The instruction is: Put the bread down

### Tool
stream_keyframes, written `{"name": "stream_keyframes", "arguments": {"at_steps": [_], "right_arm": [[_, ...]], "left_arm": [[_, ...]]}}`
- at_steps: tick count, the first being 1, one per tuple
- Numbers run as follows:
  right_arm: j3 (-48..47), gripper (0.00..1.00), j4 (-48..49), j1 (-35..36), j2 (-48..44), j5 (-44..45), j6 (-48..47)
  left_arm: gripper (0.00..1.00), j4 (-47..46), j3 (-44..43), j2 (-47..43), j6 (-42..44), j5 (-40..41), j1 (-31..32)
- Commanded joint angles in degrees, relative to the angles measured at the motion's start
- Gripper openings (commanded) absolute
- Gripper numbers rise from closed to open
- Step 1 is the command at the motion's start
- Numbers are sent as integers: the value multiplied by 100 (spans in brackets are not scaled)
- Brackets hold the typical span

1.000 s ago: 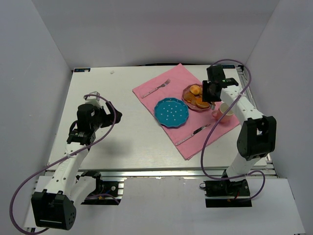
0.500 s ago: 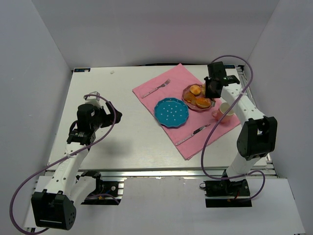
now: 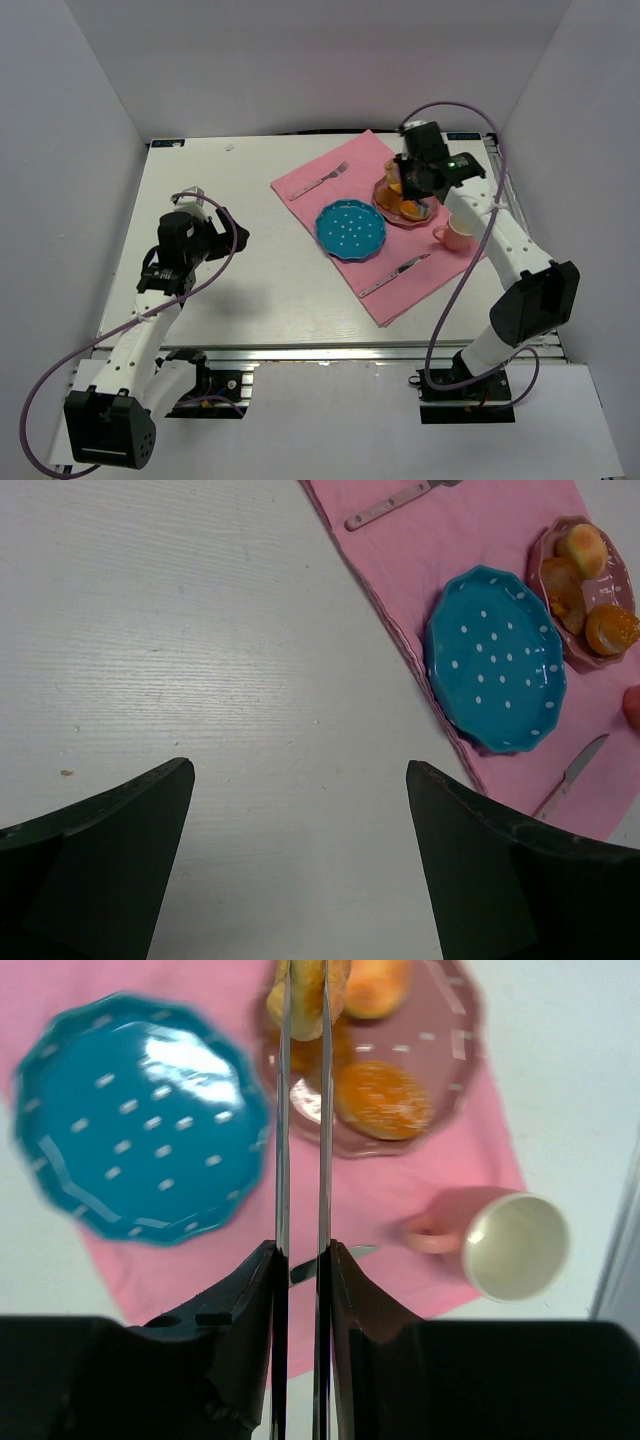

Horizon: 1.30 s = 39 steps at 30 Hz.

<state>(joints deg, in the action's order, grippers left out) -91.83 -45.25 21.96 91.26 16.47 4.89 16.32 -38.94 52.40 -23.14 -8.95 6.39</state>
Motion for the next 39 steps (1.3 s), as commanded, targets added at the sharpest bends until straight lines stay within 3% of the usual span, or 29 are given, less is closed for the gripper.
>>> {"name": "stream_keyframes", "arguments": {"at_steps": [1, 7, 21, 27, 39], "right_arm": [[-282, 28, -299, 695, -92, 75, -146], [-449, 28, -545, 1714, 391, 550, 100], [-1020, 28, -1187, 2665, 1464, 1684, 346], [-1135, 46, -1214, 2744, 1438, 1430, 329], [-1258, 58, -1275, 2797, 1298, 1017, 311]], "left_arm": [[98, -6, 0, -46, 28, 69, 20], [98, 3, 18, -116, 28, 122, 20], [98, 38, 9, -99, 55, 104, 20], [98, 21, 0, -72, 55, 104, 20], [98, 3, 0, -46, 55, 104, 20]]}}
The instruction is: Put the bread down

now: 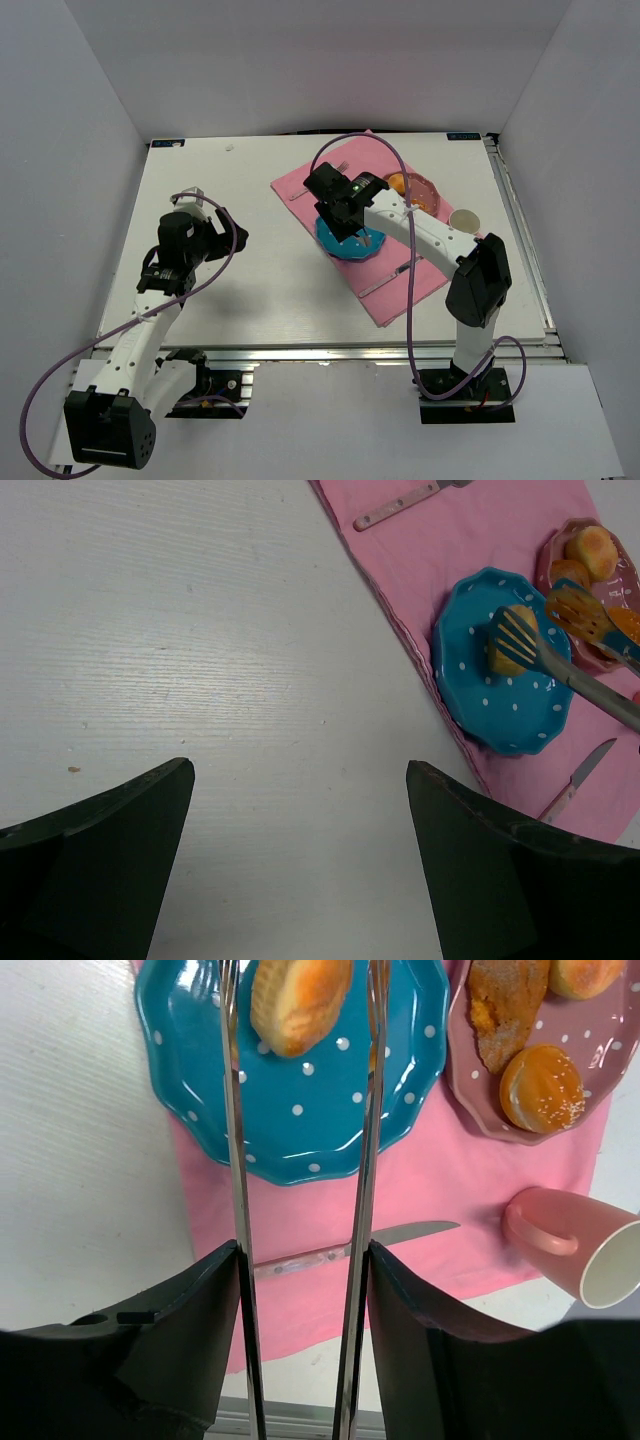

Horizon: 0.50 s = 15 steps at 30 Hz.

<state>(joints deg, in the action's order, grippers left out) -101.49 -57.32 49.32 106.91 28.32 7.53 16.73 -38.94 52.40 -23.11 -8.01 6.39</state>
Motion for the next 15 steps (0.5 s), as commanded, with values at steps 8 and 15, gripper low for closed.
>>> {"name": "stream_keyframes", "arguments": {"at_steps": [8, 15], "right_arm": [[-152, 58, 36, 113, -724, -581, 126], [86, 59, 291, 78, -1190, -274, 319]], "left_arm": [[98, -47, 0, -19, 53, 10, 20], [98, -38, 0, -11, 53, 10, 20]]}}
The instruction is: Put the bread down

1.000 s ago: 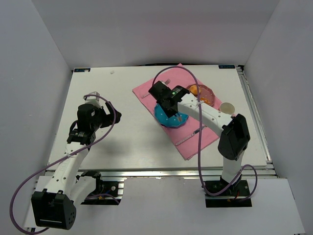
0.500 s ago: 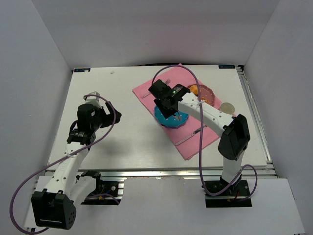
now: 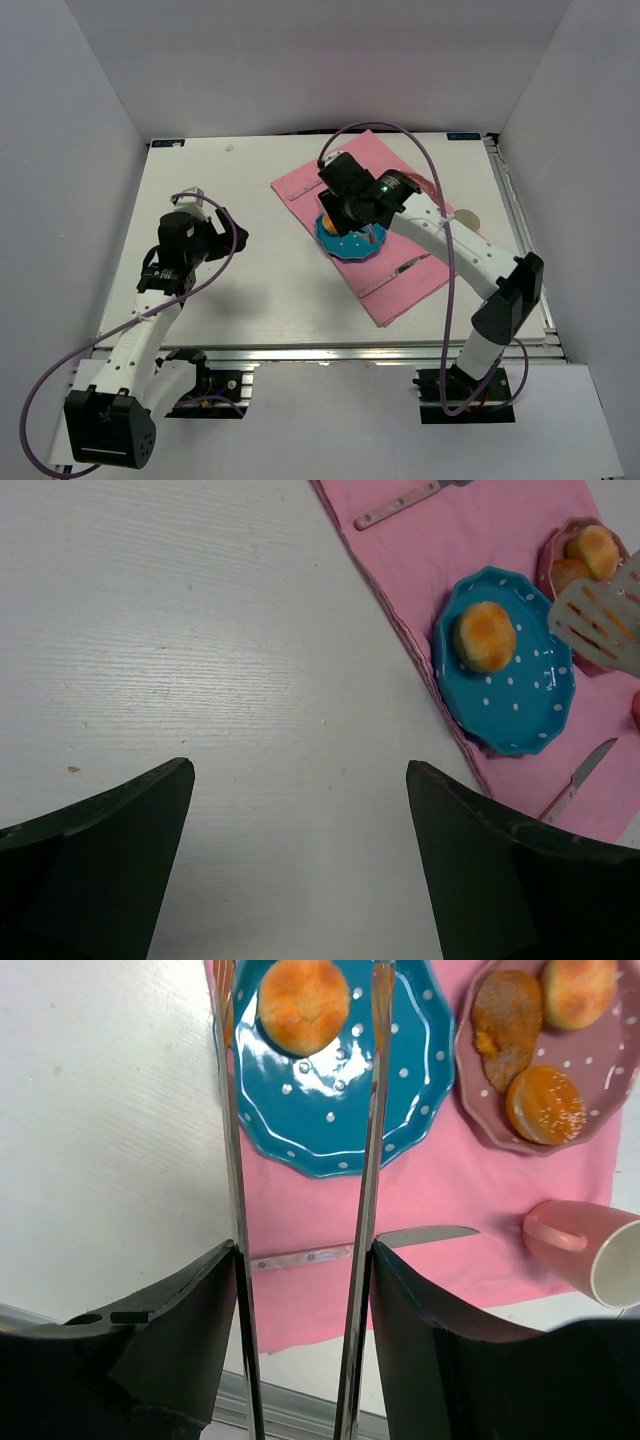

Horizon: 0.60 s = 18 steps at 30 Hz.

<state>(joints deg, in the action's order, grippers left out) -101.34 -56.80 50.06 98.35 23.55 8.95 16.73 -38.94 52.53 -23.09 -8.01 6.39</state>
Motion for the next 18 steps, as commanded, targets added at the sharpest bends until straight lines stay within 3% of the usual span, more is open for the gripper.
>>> {"name": "stream_keyframes", "arguments": {"at_steps": [1, 18], "right_arm": [[88, 59, 274, -23, -403, 255, 195], [1292, 60, 819, -2571, -1089, -623, 388]], "left_arm": [[98, -38, 0, -15, 50, 10, 20], [98, -30, 0, -50, 50, 10, 20]]}}
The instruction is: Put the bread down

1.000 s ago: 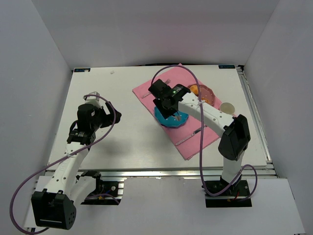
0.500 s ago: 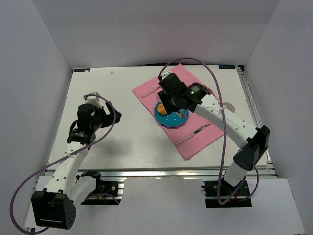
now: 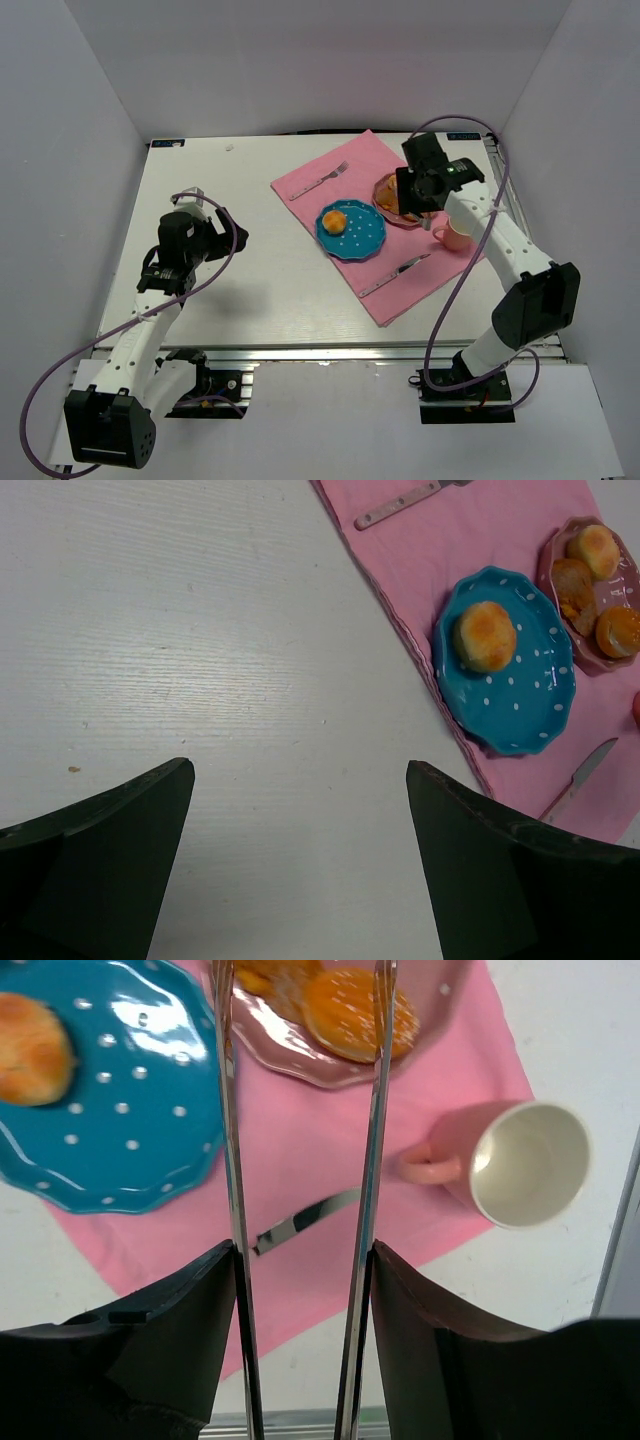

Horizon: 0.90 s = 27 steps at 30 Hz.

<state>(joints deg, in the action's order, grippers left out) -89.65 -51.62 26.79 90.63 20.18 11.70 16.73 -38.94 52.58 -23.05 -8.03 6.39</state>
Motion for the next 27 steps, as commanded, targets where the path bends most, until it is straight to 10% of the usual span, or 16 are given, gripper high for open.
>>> {"name": "stream_keyframes", "arguments": {"at_steps": [1, 27], "right_arm": [[166, 60, 319, -314, -335, -339, 130], [-791, 58, 705, -1351, 1123, -1412, -1803]], "left_arm": [[98, -30, 0, -55, 55, 12, 20], [98, 14, 9, -2, 55, 12, 20]]}}
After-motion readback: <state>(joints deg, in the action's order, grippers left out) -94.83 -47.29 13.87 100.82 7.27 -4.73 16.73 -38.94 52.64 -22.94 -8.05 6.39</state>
